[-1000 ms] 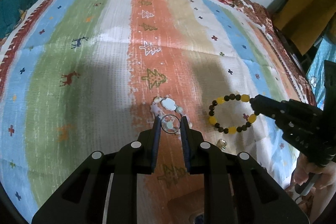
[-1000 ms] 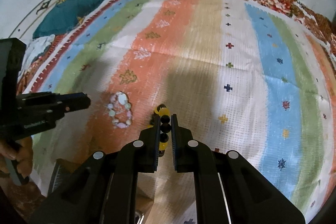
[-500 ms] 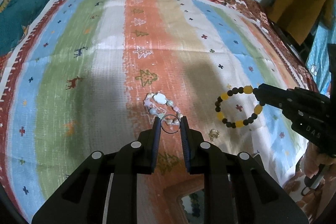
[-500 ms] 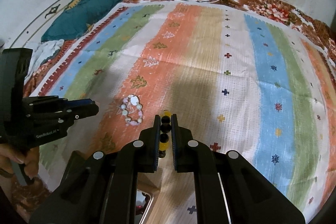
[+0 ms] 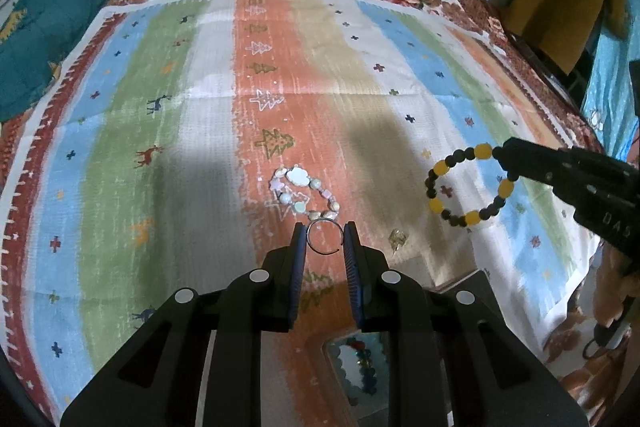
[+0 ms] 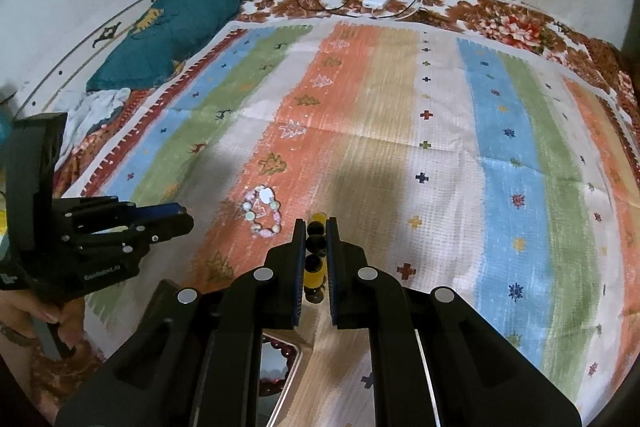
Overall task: Organize jewelry
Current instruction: 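Lift and carry the black-yellow bracelet and silver ring toward the tin box, then lower both held items into the tin box and open both tools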
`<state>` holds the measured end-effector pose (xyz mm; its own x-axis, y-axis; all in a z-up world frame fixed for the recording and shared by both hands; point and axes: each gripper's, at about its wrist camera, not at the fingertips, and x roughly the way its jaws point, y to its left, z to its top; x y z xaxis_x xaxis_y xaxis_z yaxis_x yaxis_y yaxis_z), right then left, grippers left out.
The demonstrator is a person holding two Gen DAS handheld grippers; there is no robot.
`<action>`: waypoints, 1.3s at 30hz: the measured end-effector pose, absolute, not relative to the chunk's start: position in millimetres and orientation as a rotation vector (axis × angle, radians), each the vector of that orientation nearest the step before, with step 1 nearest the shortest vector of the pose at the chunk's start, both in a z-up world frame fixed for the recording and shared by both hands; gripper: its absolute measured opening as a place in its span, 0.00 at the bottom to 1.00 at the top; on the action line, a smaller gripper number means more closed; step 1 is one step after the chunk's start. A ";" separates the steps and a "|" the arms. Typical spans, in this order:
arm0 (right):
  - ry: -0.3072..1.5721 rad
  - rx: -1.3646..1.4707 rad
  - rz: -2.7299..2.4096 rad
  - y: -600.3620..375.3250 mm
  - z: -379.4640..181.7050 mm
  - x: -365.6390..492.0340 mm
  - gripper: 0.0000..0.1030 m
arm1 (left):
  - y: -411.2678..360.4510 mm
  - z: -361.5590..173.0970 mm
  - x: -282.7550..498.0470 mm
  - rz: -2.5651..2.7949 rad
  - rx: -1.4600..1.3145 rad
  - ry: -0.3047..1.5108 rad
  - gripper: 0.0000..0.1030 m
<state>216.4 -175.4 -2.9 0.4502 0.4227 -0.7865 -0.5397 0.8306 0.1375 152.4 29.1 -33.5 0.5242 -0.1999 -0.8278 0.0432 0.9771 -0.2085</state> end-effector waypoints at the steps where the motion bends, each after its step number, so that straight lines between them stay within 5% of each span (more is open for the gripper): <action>1: 0.929 -0.139 0.598 -175.4 -2.4 215.2 0.10 | 28.8 -33.2 150.7 -0.151 -0.173 1.013 0.18; 39: 0.837 -0.142 0.715 -185.8 29.3 140.9 0.10 | 9.0 -2.3 88.8 -0.205 -0.159 0.923 0.18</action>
<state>140.9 -185.8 29.3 0.4534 0.5233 -0.7215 -0.6305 0.7605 0.1553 88.8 9.0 -2.3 0.5862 -0.2434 -0.7727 0.1073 0.9687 -0.2238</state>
